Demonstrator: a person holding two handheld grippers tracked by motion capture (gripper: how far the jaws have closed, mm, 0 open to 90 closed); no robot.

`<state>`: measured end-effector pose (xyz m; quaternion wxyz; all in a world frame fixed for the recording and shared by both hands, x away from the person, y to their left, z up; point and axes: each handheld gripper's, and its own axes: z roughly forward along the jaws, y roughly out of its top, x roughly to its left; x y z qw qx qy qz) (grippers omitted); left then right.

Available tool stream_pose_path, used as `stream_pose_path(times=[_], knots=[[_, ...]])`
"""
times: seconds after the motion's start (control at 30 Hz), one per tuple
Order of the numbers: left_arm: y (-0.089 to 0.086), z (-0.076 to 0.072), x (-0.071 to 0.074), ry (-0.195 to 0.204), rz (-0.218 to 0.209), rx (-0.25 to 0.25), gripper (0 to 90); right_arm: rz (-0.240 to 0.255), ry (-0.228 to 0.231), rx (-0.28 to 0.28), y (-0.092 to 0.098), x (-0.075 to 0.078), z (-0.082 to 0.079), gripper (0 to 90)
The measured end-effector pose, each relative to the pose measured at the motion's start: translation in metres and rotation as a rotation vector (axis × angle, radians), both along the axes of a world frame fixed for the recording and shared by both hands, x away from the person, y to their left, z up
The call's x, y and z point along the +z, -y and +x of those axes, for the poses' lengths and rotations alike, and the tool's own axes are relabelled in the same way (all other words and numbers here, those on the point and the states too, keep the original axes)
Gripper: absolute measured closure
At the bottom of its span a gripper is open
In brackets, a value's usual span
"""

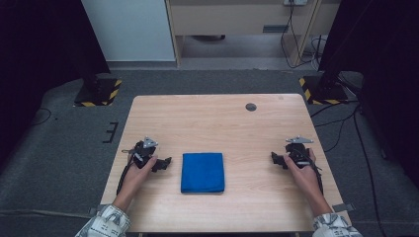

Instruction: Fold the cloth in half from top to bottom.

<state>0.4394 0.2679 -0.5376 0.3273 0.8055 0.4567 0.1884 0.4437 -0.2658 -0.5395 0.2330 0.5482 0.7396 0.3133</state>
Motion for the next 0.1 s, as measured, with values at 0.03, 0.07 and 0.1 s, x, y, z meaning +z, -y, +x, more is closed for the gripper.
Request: stream_pose_path(times=[0.03, 0.07, 0.1], knots=[[0.0001, 0.0000, 0.0000, 0.000, 0.000, 0.000, 0.6, -0.002, 0.000, 0.004, 0.0001, 0.0000, -0.0019, 7.1], [0.0002, 0.0000, 0.0000, 0.000, 0.000, 0.000, 0.5, 0.000, -0.001, 0.002, 0.0000, 0.0000, -0.0032, 7.1], [0.0002, 0.0001, 0.0000, 0.000, 0.000, 0.000, 0.4, 0.001, -0.002, 0.000, -0.0001, 0.0001, -0.0038, 7.1]])
